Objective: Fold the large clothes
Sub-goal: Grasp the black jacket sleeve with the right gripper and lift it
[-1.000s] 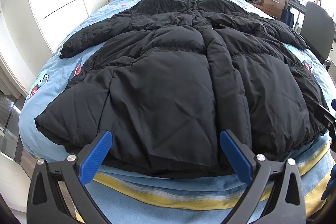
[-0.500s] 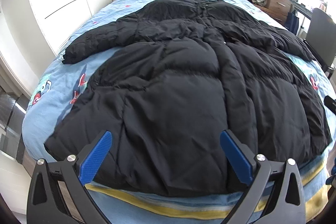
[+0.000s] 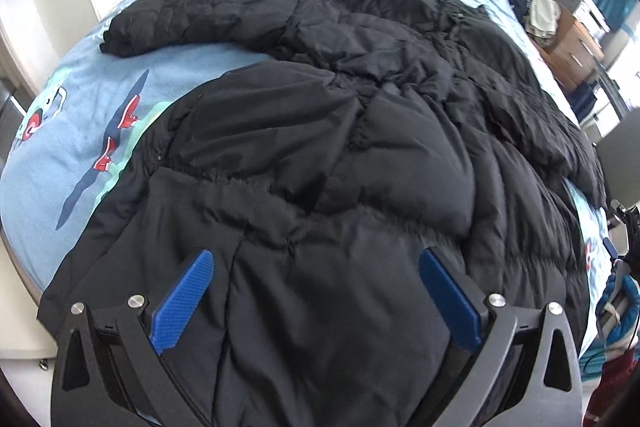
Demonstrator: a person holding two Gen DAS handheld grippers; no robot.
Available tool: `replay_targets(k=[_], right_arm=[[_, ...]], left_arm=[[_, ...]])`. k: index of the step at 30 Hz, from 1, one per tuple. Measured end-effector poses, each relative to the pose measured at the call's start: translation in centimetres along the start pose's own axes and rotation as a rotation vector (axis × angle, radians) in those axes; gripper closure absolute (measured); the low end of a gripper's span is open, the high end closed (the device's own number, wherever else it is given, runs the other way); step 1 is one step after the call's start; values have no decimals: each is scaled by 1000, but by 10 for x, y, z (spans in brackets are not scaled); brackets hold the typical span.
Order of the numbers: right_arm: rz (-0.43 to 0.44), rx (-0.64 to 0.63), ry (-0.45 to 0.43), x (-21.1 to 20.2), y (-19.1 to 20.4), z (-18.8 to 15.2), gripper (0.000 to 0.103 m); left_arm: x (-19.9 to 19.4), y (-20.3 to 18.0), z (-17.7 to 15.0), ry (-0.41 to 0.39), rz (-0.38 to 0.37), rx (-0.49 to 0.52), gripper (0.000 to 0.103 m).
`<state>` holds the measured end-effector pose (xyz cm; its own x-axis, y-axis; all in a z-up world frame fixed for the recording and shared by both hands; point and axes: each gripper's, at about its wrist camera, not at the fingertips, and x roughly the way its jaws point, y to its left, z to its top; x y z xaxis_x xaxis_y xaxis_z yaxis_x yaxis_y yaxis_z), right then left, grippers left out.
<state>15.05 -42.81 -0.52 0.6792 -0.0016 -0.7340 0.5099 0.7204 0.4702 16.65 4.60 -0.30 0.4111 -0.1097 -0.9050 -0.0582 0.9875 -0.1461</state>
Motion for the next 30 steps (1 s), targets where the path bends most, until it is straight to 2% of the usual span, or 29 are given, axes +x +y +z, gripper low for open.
replay_targets(k=[4,8,13,14,15,17,21,24,30], right_arm=[[40,157,3,41,-30,38,1],[64,289,2,73,-55,64,1],[122,443,-29,98,-80,83,7],[127,464,-40,101,-84,88,14],[128,476,-44,102,-84,90,27],[149,518,-35,108,-88,97,45],[166,516,-35,109,-85,104,74],[166,454,-57,96,-69,111,86],[191,298,-96,66,-14,127,91]], left_arm=[[18,1,12,41,8,-37,0],[33,-2,20,58,83,-44,0],[39,2,29,36,118,-82,0],[38,3,31,27,122,-88,0],[38,4,32,17,117,-95,0],[37,8,33,7,95,-108,0],[38,11,34,17,64,-128,0],[36,12,34,17,36,-123,0],[33,22,36,24,-22,-130,0]])
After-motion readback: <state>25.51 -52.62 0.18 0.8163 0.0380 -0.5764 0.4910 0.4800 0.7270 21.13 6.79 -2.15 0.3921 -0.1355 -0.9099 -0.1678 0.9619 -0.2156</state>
